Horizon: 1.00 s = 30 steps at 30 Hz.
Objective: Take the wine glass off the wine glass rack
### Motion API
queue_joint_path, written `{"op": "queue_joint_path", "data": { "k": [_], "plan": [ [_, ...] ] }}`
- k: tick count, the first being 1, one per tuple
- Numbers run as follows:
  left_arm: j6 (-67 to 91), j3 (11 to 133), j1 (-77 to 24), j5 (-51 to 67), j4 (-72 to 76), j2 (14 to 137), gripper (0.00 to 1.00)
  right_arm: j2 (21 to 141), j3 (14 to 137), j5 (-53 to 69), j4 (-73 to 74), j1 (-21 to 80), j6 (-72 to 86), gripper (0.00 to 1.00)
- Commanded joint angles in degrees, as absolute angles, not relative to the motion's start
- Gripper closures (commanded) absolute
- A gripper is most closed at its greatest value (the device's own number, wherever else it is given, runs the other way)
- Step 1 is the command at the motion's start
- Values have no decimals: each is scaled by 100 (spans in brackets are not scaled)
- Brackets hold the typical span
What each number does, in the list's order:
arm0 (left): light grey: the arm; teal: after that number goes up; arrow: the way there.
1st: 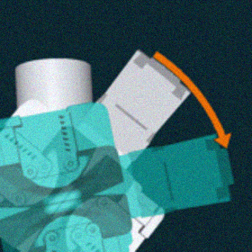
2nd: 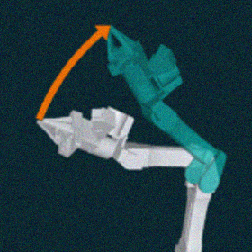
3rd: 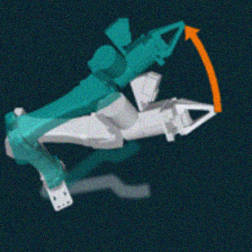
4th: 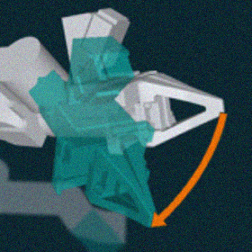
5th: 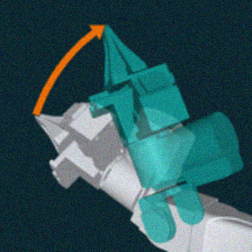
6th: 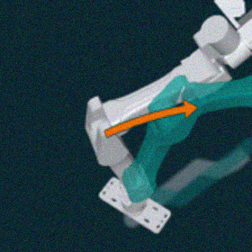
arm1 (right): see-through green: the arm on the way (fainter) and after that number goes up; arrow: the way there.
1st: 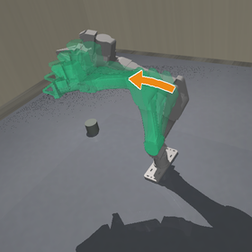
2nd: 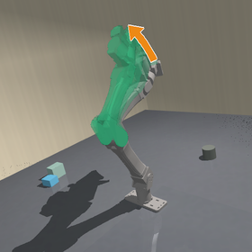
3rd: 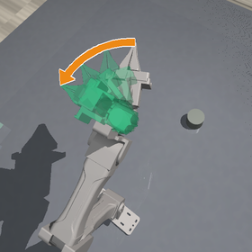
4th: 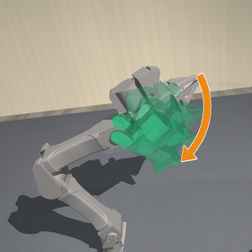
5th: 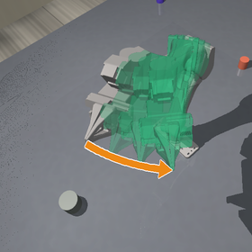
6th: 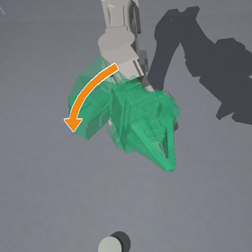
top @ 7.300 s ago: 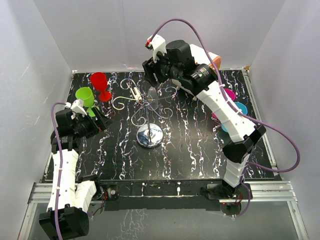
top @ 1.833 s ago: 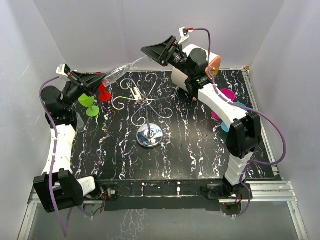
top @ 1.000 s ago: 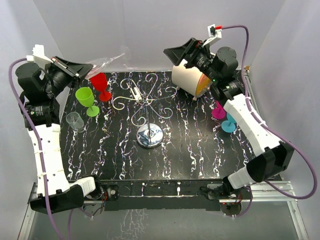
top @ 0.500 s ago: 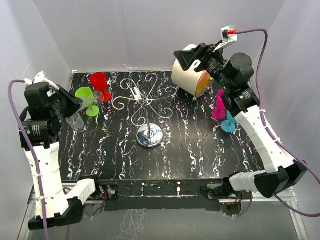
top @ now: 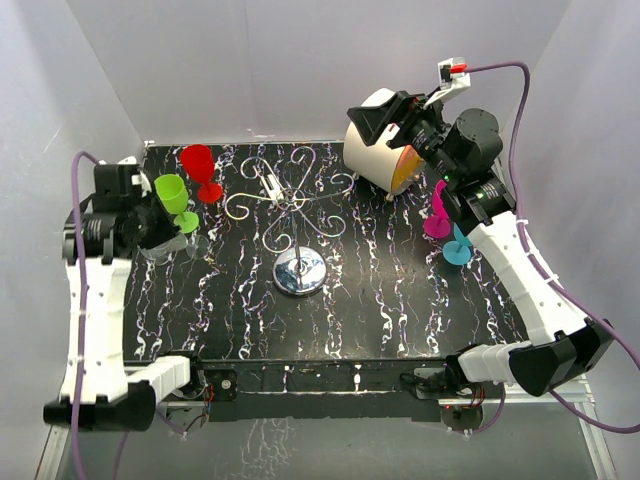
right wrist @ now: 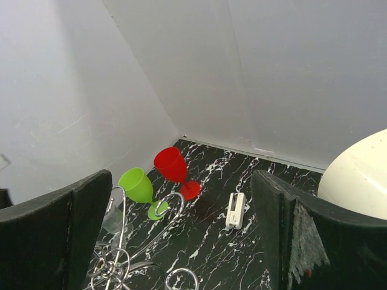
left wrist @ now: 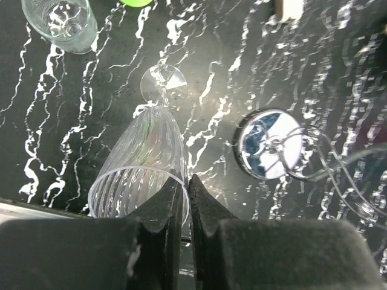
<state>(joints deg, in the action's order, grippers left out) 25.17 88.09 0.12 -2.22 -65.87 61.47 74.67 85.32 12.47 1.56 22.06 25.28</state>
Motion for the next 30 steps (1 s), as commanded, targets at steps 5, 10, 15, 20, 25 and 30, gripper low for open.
{"op": "queue_joint_path", "data": {
  "k": [5,10,15,20,25,30],
  "plan": [
    [1777,8904,-26,-586,-6631,7280,100,7189,8549,1074,-69,2204,2297,2],
    [1615,9137,-23,-634,-6558,7807,100,7161,8530,1030,-60,2209,2246,2],
    [1545,9307,-11,-780,-6367,8336,100,7114,8485,982,-57,2204,2181,2],
    [1513,9439,55,-775,-6300,8775,100,7054,8402,958,-84,2205,2144,2],
    [1475,9430,161,-757,-6166,9033,100,7000,8272,1003,-176,2211,2181,2],
    [1459,9431,341,-679,-6135,9169,100,6979,8178,1069,-237,2218,2249,2]
  ]
}}
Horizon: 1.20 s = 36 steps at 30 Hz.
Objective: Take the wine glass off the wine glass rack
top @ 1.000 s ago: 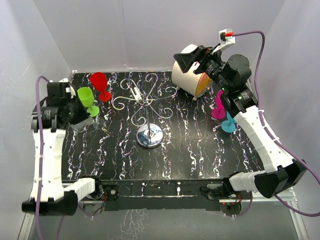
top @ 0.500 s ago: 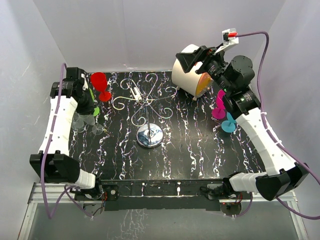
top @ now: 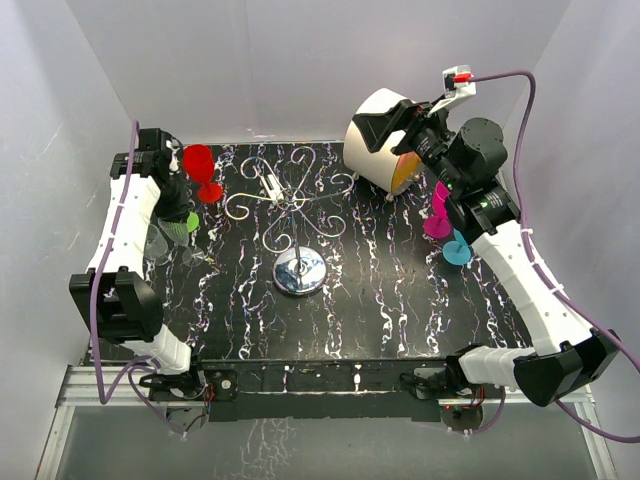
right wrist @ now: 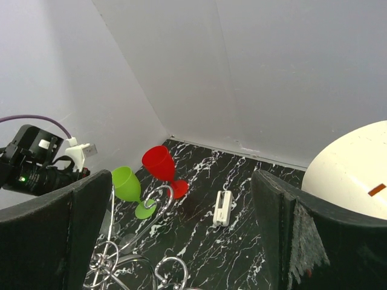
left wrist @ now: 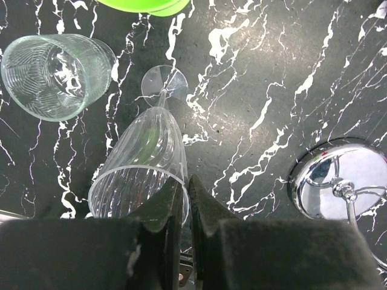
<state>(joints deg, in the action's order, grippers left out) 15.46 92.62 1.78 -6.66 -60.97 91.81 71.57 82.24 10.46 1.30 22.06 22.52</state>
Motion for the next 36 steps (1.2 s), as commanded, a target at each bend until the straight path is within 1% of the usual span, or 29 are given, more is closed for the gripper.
{"op": "queue_joint_path", "data": {
  "k": [1,3,5,8,12,15,16,19,25,28,32,35,36],
  "plan": [
    [1459,9424,357,-641,-6127,9175,100,6971,8174,1072,-245,2219,2258,2],
    [1460,9410,386,-579,-6098,9176,99,6970,8172,1088,-250,2219,2280,2],
    [1458,9411,395,-531,-6093,9176,91,6975,8173,1105,-255,2223,2292,2],
    [1444,9449,412,-553,-6124,9176,85,6970,8193,1123,-234,2224,2319,2],
    [1441,9635,408,-519,-6180,9113,69,6962,8233,1106,-150,2237,2344,2],
    [1442,9898,411,-422,-6280,9036,61,6944,8229,1004,-31,2262,2362,2],
    [1432,9988,408,-358,-6295,8994,57,6929,8229,964,12,2271,2365,2],
    [1413,10276,409,-172,-6316,8854,46,6905,8232,832,259,2276,2364,2],
    [1324,11016,409,302,-6282,8583,31,6808,8360,213,1318,2276,2292,2],
    [1304,11213,412,899,-6003,8358,26,6715,8479,-105,1974,2276,2113,2],
    [1257,11770,356,1646,-5758,8228,26,6436,8600,-337,2698,2276,1735,2],
    [1219,12428,-24,1799,-5740,8296,25,6146,8714,-527,3120,2272,1422,2],
    [1148,12617,-402,1670,-5770,8324,25,6031,8766,-589,3280,2276,1352,2]
  ]
}}
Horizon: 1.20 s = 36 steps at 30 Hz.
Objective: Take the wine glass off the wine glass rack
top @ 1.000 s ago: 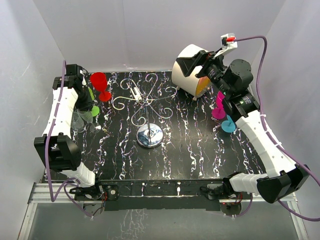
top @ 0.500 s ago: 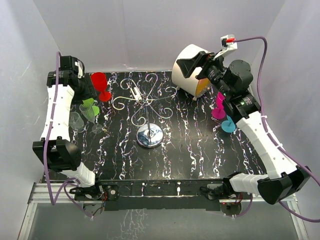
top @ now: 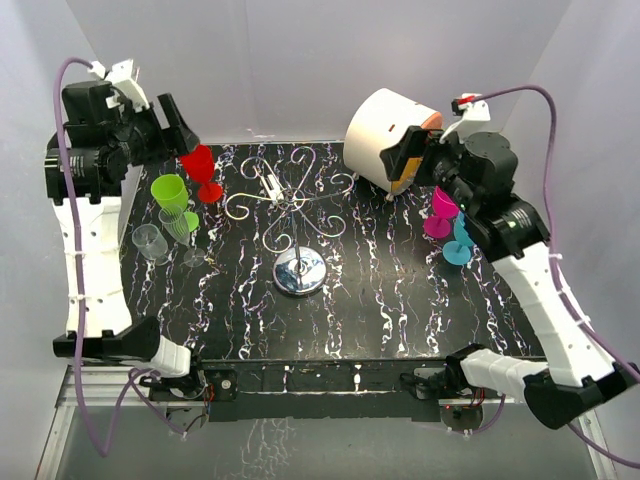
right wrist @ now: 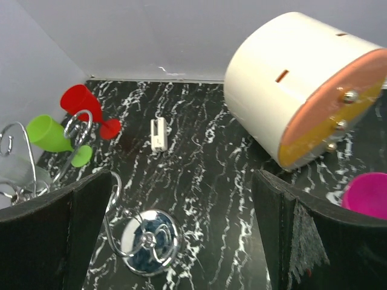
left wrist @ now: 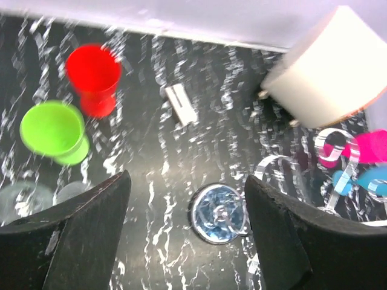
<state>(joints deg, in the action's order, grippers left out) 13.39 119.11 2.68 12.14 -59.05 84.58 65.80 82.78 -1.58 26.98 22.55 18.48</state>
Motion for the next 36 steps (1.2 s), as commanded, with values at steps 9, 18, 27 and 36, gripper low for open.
{"op": "queue_joint_path", "data": {
  "k": [9,18,27,36],
  "plan": [
    [721,12521,-1637,1125,-5128,7342,14,5063,8991,-988,3775,2276,978,2],
    [1214,10754,-1635,270,-3316,5725,1,4785,9129,-1303,3901,2281,1023,2],
    [1341,10760,-1635,63,-3142,5708,1,5076,9766,-1900,4359,2285,1222,2],
    [1253,10761,-1635,62,-3181,5810,1,5005,9667,-1902,4170,2284,1223,2]
  ]
}}
